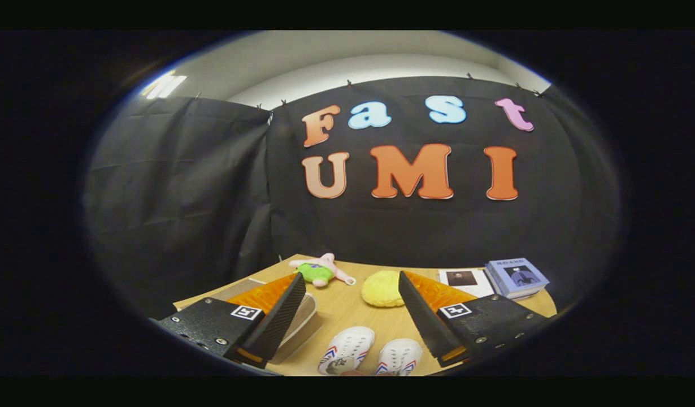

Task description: Open the storage box then place both shoes into the box .Put the left shoe in first, then the right shoe, with the right side of both shoes facing outward in a uniform manner.

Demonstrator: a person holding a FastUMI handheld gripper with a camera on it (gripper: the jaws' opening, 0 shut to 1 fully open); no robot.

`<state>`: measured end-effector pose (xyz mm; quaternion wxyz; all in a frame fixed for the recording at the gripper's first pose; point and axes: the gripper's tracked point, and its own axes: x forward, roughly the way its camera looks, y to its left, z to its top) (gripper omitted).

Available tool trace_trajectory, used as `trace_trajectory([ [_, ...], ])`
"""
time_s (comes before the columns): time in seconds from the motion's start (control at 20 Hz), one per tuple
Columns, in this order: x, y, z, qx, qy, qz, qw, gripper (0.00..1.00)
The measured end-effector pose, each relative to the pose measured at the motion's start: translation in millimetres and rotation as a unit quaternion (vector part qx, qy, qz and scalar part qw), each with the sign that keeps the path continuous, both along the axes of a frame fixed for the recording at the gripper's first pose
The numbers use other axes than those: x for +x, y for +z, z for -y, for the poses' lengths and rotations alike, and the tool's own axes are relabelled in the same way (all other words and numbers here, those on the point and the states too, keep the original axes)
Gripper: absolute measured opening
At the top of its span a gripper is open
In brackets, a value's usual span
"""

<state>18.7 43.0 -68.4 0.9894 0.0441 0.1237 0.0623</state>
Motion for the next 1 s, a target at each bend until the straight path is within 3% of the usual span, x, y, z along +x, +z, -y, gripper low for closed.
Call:
trace_trajectory([
  [0.3,2,-59,-36,0.078,0.043,-0.105,0.990,0.98],
  [0.6,-3,-116,-75,0.149,0.085,-0.229,0.958,0.98],
  [1.0,-14,-164,-119,0.227,0.132,-0.325,0.908,0.98],
])
